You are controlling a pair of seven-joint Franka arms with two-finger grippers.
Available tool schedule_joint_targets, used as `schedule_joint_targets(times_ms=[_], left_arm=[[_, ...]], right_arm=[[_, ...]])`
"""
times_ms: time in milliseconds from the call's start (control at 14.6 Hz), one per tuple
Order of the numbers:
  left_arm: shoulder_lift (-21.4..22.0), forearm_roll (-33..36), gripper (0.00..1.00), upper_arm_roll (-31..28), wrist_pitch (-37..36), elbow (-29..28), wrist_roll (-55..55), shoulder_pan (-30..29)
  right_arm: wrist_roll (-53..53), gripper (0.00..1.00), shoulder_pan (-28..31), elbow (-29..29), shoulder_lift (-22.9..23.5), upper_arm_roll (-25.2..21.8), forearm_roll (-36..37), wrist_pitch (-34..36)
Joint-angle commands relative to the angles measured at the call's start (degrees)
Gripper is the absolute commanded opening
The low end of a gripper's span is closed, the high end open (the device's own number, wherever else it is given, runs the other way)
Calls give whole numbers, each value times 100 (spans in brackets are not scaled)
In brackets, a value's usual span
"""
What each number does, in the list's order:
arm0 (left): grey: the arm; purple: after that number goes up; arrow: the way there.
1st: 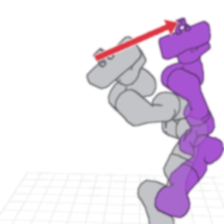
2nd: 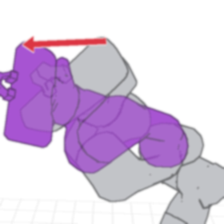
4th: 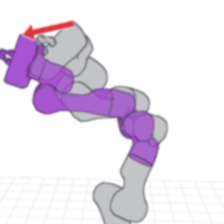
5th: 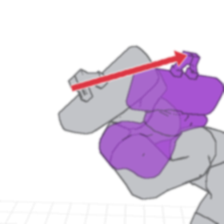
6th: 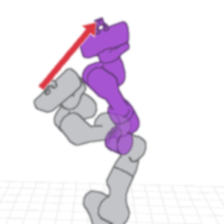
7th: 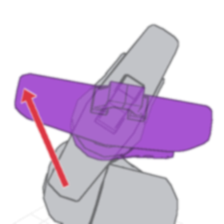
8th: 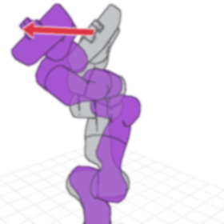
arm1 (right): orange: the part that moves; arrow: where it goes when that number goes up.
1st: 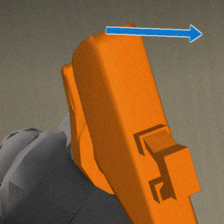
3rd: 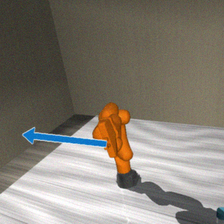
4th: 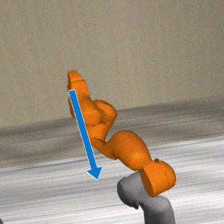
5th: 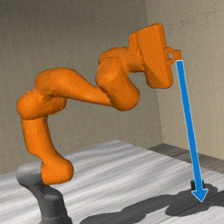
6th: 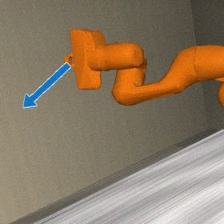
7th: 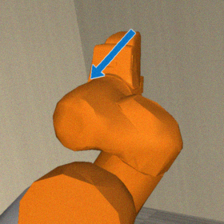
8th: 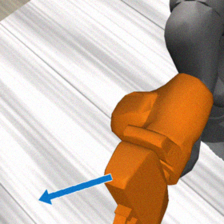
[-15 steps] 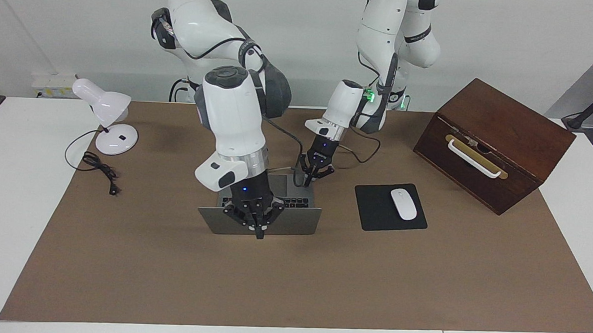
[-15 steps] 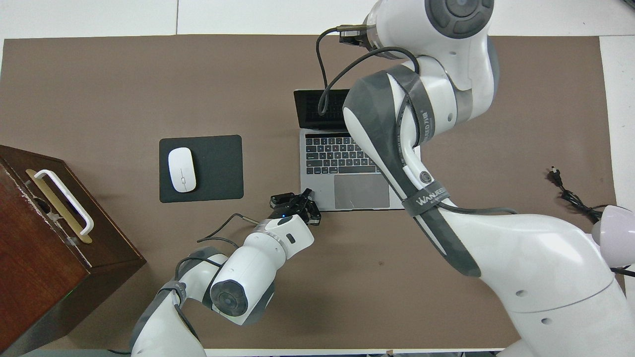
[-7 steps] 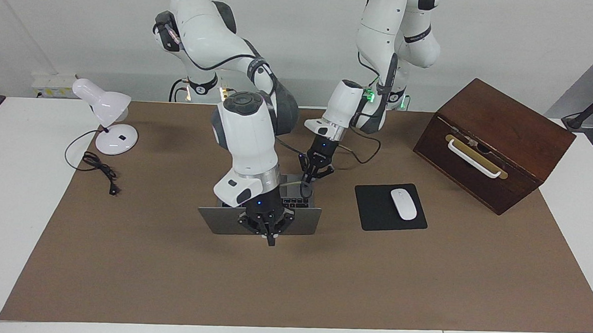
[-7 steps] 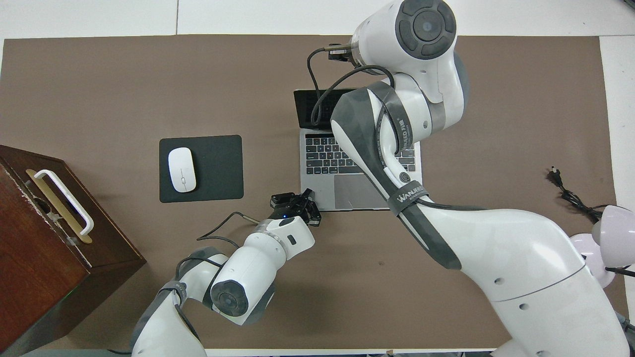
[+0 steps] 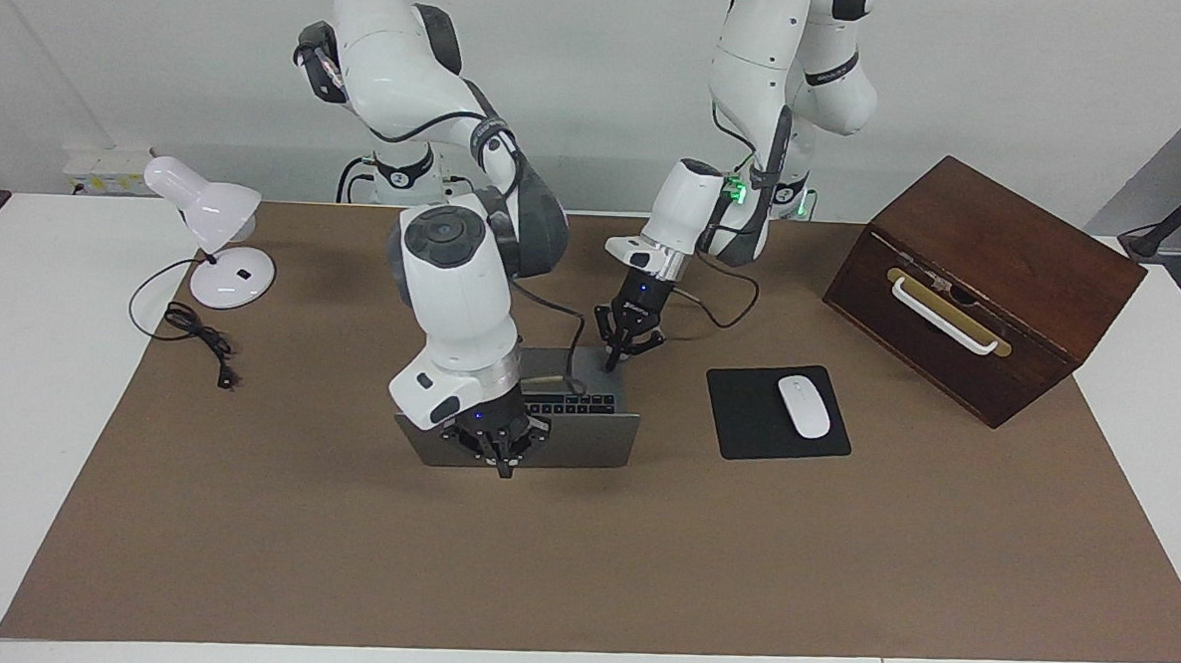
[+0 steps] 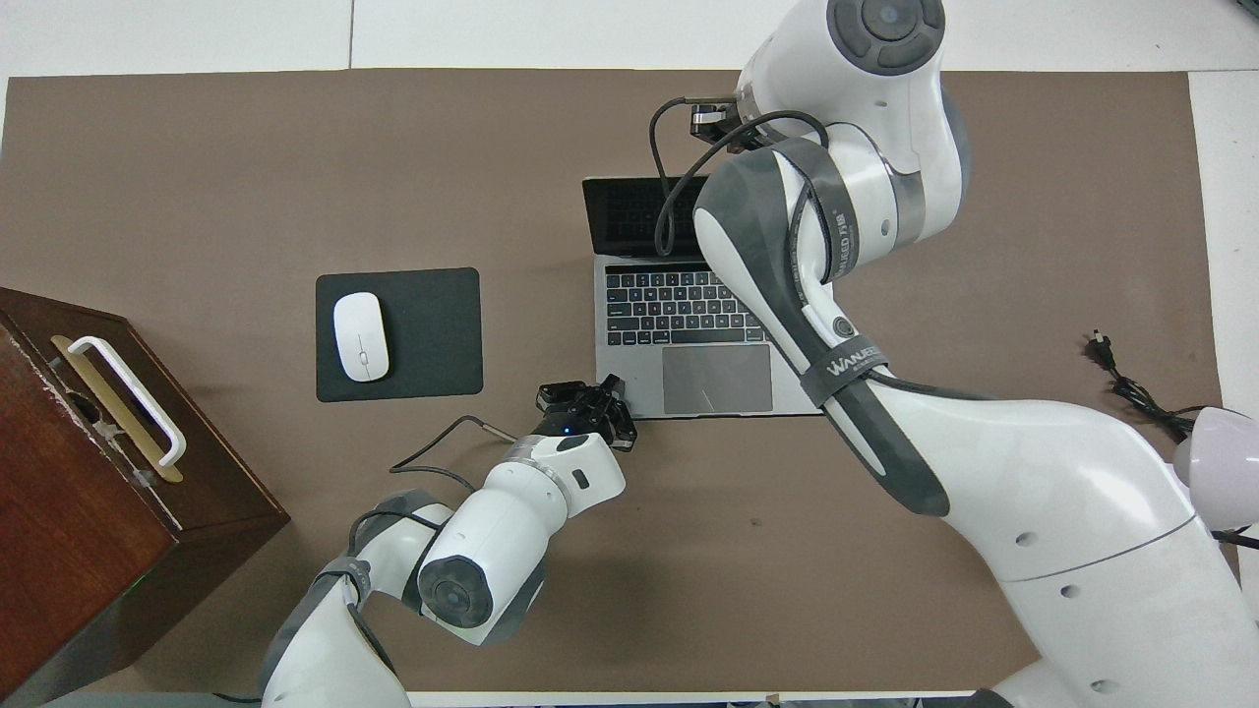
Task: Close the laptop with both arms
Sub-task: 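Hold the laptop base with the left gripper while the right gripper reaches the lid, then push the laptop lid down toward the keyboard with the right gripper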
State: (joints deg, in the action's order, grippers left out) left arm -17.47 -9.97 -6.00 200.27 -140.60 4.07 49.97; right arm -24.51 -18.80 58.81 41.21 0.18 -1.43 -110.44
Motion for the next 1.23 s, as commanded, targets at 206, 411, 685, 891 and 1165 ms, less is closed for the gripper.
schedule_joint_targets(times_ms=[206,411,685,891,1165], left_arm=[[-344,30,0,-77,65,-20,-47,127],[-353,30,0,-77,65,-20,-47,127],[-353,30,0,-77,65,-20,-47,127],[-353,30,0,-77,65,-20,-47,118],[-353,30,0,-77,65,-29,-47,118]], right_arm=[[51,0,184,-1,-122,61,-401,960],[43,0,315,8,-183,52,-639,1655],[25,0,368,60,-298,44,-674,2078],[25,0,386,288,-333,52,-692,2175],[-45,0,289,938,-482,52,-692,2044]])
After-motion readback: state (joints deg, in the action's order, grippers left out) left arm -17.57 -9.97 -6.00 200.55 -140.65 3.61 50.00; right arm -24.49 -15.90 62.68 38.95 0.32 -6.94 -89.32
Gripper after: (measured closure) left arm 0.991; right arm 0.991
